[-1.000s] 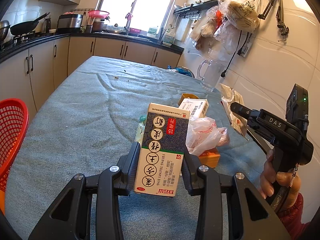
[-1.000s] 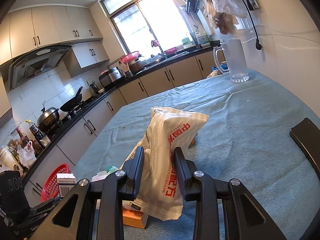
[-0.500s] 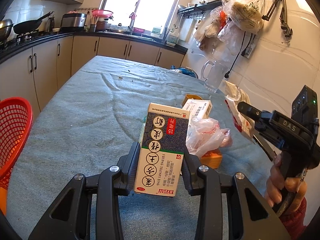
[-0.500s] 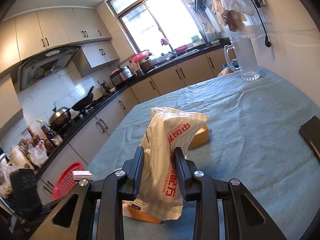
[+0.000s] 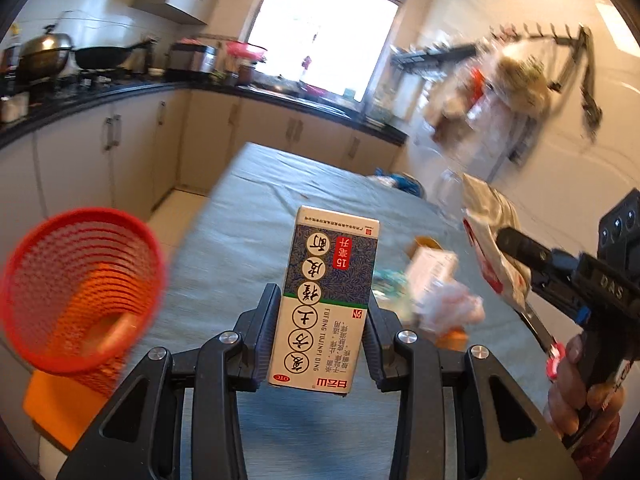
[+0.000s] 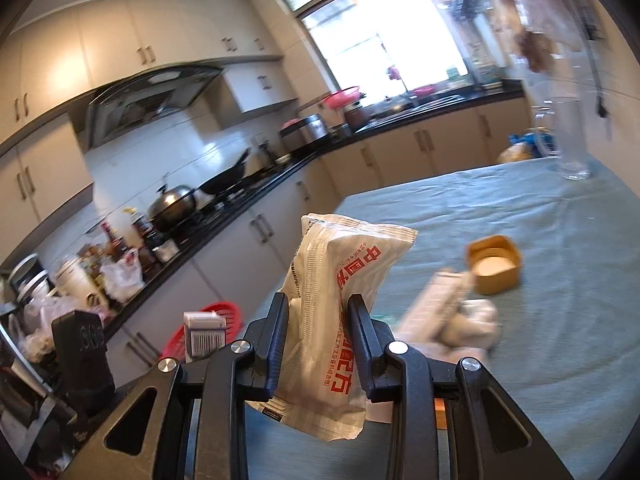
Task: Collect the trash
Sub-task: 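Drop the medicine box into the red basket with the left tool while the right tool drops the white bag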
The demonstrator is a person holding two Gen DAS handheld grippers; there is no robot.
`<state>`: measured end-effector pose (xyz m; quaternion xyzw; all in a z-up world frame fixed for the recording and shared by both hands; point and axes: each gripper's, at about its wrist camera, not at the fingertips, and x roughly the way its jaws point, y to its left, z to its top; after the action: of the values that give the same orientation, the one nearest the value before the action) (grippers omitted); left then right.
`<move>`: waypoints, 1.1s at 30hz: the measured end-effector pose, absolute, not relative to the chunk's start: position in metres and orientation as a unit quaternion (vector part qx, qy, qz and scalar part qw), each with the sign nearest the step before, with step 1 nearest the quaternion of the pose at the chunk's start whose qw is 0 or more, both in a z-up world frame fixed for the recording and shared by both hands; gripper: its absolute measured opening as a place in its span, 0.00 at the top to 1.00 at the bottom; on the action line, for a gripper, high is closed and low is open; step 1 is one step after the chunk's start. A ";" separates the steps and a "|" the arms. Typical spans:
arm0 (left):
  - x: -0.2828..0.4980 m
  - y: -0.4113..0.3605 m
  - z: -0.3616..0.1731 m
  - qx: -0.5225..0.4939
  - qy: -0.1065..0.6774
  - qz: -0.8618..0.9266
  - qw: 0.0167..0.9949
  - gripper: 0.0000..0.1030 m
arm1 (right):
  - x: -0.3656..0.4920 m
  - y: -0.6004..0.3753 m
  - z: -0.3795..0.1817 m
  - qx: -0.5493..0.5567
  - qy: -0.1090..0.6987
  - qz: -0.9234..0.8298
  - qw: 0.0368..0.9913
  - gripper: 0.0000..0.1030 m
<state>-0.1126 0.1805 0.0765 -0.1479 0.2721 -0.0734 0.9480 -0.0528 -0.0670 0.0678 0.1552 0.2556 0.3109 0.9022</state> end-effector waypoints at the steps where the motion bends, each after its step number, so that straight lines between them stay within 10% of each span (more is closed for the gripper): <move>1: -0.115 0.192 0.079 -0.151 0.267 -0.063 0.950 0.64 | -0.052 -0.058 0.069 0.154 0.259 0.320 0.898 0.68; 33: -0.108 0.378 0.033 -0.207 0.324 0.104 0.917 0.64 | 0.002 0.197 0.025 0.079 0.400 0.460 0.789 0.68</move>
<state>-0.1076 0.3780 0.0330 -0.2071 0.3236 0.1043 0.9173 0.0022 0.1970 0.0253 0.0787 0.4002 0.4599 0.7888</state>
